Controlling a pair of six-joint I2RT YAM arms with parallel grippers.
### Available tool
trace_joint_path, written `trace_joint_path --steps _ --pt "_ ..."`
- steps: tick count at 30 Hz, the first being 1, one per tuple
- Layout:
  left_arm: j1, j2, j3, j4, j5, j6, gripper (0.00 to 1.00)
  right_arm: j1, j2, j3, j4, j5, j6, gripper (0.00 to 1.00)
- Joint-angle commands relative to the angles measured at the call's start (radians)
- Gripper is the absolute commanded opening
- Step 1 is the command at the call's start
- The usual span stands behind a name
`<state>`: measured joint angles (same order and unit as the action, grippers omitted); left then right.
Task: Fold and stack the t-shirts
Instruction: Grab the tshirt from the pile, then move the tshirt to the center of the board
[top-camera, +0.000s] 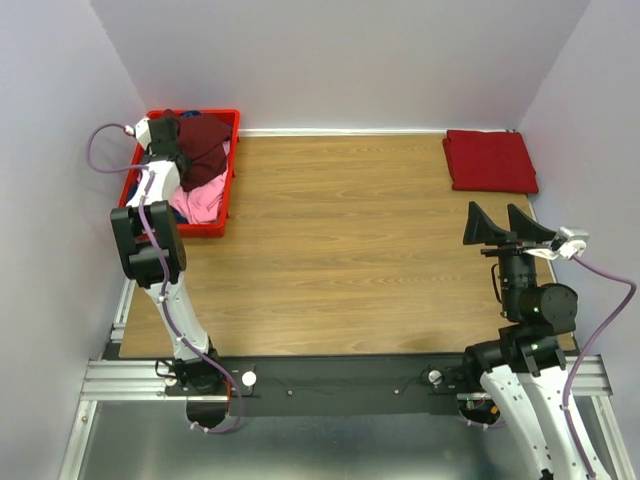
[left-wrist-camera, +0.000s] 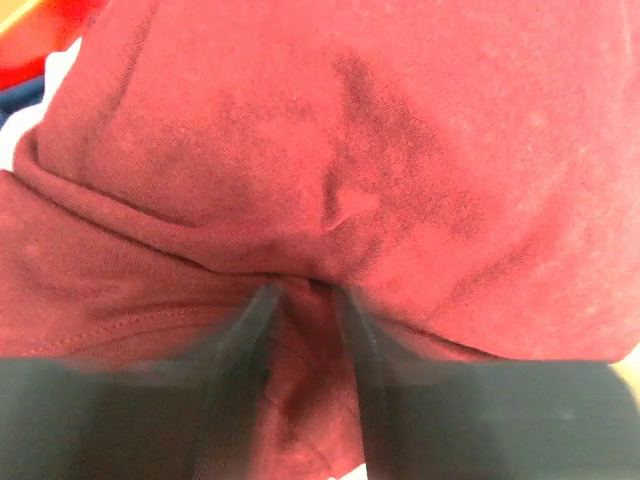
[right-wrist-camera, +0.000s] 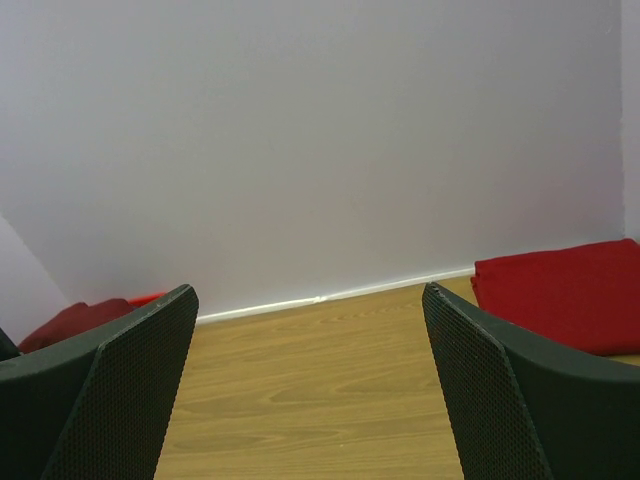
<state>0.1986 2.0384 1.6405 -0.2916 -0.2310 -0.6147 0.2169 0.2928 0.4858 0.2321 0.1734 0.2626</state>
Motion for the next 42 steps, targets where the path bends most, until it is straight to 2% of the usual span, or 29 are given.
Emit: trace_joint_path --steps 1,2,3,7,9,12,19,23,26,29,31,35,40,42 --pt "0.007 0.01 0.028 -0.05 0.016 0.001 0.15 0.009 0.009 -0.016 -0.011 0.029 0.01 1.0" --pt "0.007 0.0 0.031 -0.052 0.019 0.007 0.05 0.01 0.008 -0.016 -0.011 0.029 0.01 1.0" --pt "0.007 -0.019 0.044 -0.069 0.019 0.015 0.0 0.01 0.008 -0.016 -0.011 0.031 0.012 1.0" --pt "0.005 -0.099 0.05 -0.081 0.025 0.053 0.0 0.01 -0.004 -0.018 -0.011 0.034 0.015 1.0" --pt "0.001 -0.145 0.007 -0.058 0.027 0.073 0.0 0.01 -0.006 -0.021 -0.011 0.037 0.018 1.0" --pt "-0.017 -0.277 -0.077 0.052 0.056 0.114 0.0 0.01 0.0 -0.018 -0.011 0.038 0.021 1.0" --pt "-0.103 -0.458 -0.123 0.13 0.087 0.228 0.0 0.01 0.012 -0.015 -0.011 0.034 0.012 1.0" --pt "-0.16 -0.555 -0.148 0.201 0.182 0.251 0.0 0.012 0.023 -0.021 -0.011 0.031 0.024 1.0" --pt "-0.195 -0.593 -0.13 0.221 0.329 0.248 0.0 0.012 0.034 -0.016 -0.011 0.02 0.023 1.0" --pt "-0.258 -0.622 -0.114 0.239 0.416 0.251 0.0 0.012 0.035 -0.018 -0.013 0.021 0.021 1.0" --pt "-0.295 -0.656 -0.133 0.287 0.464 0.247 0.0 0.012 0.032 -0.018 -0.013 0.018 0.021 1.0" --pt "-0.311 -0.718 -0.241 0.46 0.648 0.158 0.0 0.01 0.031 -0.016 -0.019 0.018 0.021 1.0" --pt "-0.399 -0.727 -0.242 0.566 0.725 0.105 0.0 0.01 0.034 -0.016 -0.022 0.018 0.023 1.0" --pt "-0.489 -0.713 -0.22 0.572 0.736 0.112 0.0 0.01 0.039 -0.019 -0.022 0.017 0.024 1.0"
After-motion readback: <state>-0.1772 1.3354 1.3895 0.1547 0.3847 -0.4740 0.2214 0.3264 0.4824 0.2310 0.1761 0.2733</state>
